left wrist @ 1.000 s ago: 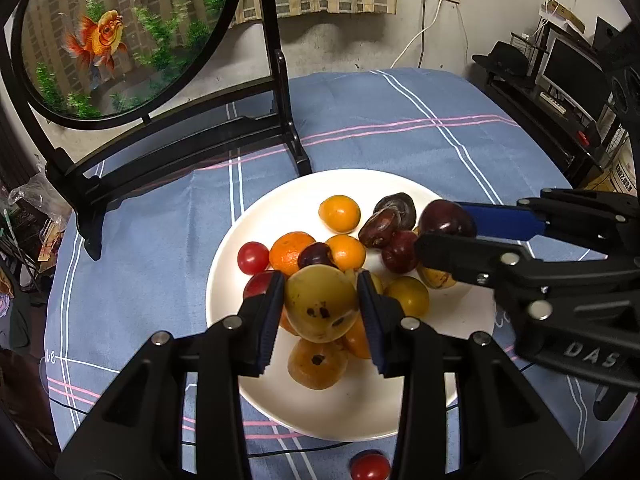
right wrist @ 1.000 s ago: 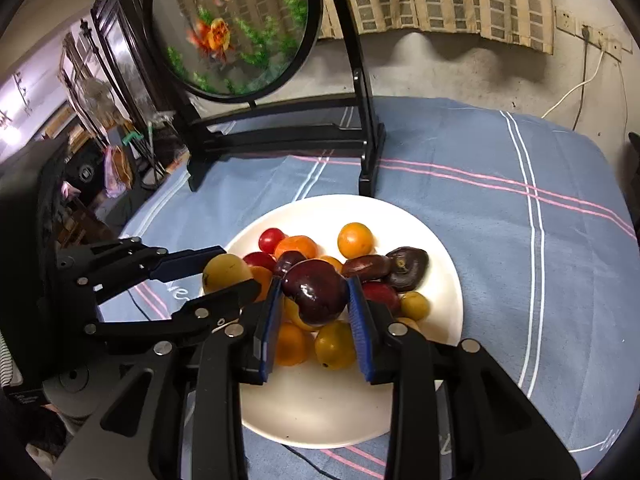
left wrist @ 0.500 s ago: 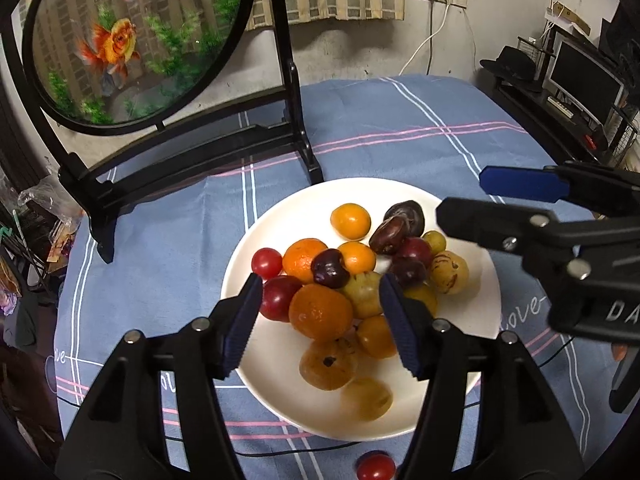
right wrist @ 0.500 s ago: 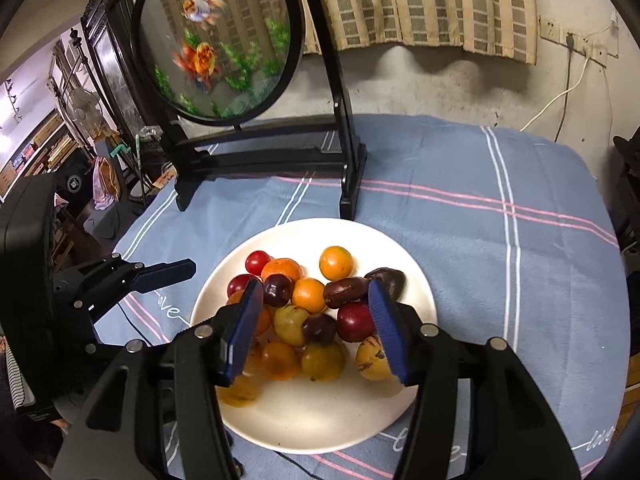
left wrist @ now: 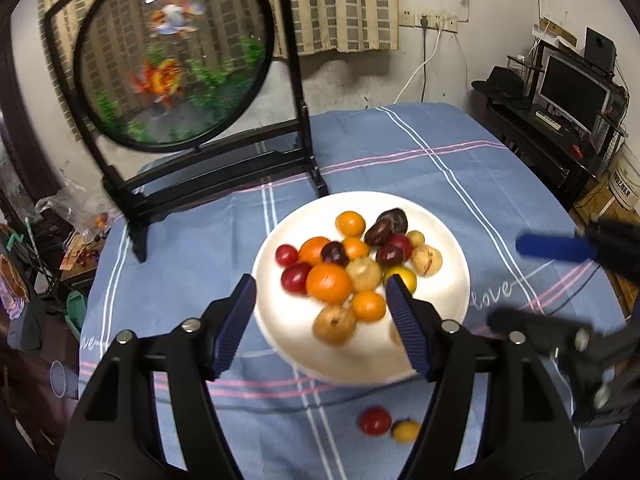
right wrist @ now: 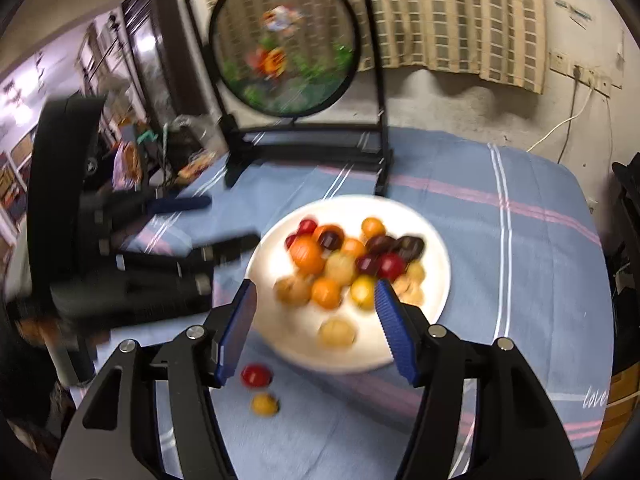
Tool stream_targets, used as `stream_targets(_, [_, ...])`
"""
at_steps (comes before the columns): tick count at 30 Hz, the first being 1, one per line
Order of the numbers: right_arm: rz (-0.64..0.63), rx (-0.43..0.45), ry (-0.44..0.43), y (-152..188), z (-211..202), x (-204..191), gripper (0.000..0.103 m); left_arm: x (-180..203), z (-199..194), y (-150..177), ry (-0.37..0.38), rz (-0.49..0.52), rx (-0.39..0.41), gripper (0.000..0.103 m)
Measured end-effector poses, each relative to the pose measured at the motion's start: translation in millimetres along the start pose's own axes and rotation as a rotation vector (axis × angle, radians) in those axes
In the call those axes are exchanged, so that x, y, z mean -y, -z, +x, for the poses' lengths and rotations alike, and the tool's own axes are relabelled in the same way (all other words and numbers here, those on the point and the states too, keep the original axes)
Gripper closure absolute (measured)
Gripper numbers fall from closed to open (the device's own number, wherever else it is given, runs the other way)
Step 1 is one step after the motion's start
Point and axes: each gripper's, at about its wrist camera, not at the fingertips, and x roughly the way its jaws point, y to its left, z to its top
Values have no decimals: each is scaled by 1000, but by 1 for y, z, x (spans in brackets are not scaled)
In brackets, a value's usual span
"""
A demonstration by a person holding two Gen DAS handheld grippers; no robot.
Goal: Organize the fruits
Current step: 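Grasp a red tomato with the left gripper while the right grasps a small yellow fruit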
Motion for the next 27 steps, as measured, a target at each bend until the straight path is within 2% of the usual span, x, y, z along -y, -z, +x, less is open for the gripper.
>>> stream_targets(2, [-38,-39,-11,28,3,-16,41,-10,-8,22,0,-28,-12,29])
stream_targets(8, [-131,-217,5,97,50,-47,41,-40,1,104,4,-139,-175,30])
stream_targets(11, [-167,-261,21,106,74,-57,41,-52,4,132,11,-206,-233,30])
stream_targets(13, [-168,-287,15,108,88,-61,45,-55,4,147,14,-231,-258,30])
stream_targets(17, [-182,-339,24,106,114,-63,63,-57,3,155,15,-241,-267,30])
stream_targets(19, [-183,-355,35,104,122,-63,66,-55,2,153,21,-242,-262,30])
stream_targets(20, [-176,-351,23,105,121,-62,73,-52,2,152,28,-239,-259,30])
stream_targets(24, [-164,-333,-3,101,109,-57,75,-33,10,141,64,-201,-258,30])
stream_targets(27, [-90,-311,-10,98,94,-39,75,-14,19,132,101,-155,-255,29])
